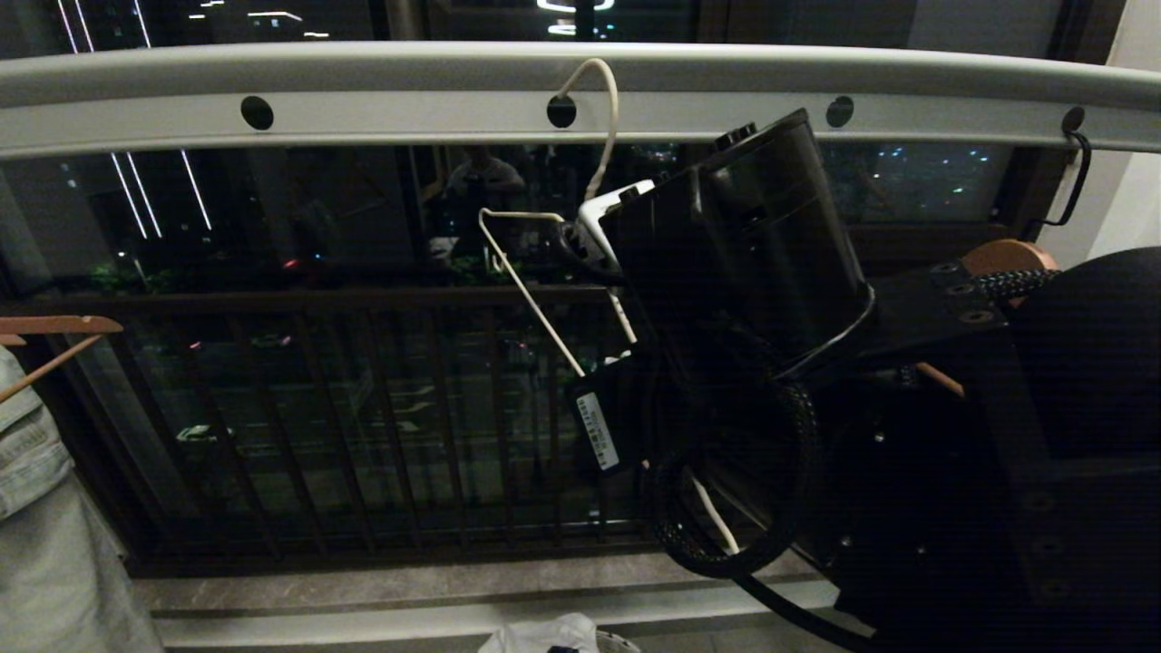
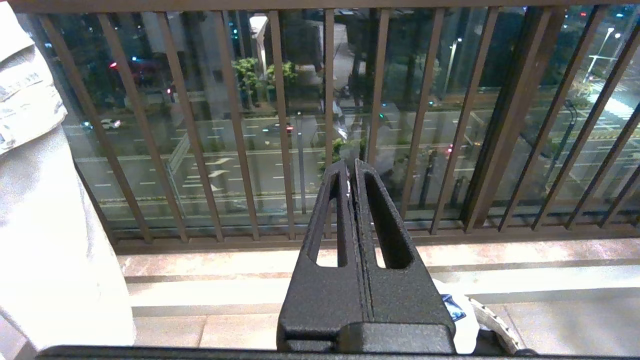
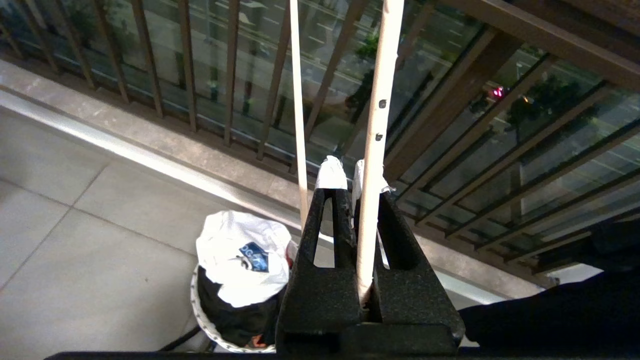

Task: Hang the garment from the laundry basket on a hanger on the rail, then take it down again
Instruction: Pick up the clothes rack on the clothesline

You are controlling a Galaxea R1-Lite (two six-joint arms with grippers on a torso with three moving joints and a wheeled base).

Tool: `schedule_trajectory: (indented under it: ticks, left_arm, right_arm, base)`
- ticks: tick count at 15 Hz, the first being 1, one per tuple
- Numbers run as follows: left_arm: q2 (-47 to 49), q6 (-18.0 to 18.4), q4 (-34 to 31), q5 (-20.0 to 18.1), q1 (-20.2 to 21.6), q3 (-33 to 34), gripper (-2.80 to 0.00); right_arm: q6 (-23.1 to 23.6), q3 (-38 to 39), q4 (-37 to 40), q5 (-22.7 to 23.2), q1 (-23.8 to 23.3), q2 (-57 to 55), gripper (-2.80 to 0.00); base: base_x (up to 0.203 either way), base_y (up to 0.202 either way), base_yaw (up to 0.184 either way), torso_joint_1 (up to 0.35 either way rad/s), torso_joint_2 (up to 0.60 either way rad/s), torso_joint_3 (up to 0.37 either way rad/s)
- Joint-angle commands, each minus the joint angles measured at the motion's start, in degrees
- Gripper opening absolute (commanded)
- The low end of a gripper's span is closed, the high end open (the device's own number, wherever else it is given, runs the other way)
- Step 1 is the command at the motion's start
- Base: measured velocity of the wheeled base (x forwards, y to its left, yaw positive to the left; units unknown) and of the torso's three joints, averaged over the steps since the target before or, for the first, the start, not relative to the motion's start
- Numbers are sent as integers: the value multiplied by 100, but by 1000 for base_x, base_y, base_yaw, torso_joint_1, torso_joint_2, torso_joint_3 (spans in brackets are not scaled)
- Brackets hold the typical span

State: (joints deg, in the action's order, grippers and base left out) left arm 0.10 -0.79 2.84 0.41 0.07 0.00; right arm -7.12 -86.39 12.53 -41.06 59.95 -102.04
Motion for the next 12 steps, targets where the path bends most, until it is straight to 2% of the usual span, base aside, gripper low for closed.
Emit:
schedule_trajectory:
  ticks: [1, 8, 12]
  left_arm:
    - [-1, -9, 6, 3, 1, 88, -280]
    - [-1, 0, 6, 3, 1, 88, -280]
    - [-1, -2, 6, 3, 1, 88, -280]
  right_arm:
    - [0, 191, 4, -40, 16, 292, -280]
    - [66, 1479, 31, -1, 1, 1630, -280]
    - [309, 2405, 37, 419, -40, 2610, -280]
  base:
    - [0, 0, 0, 0, 0, 0]
    - [0, 0, 0, 0, 0, 0]
    - [0, 0, 0, 0, 0, 0]
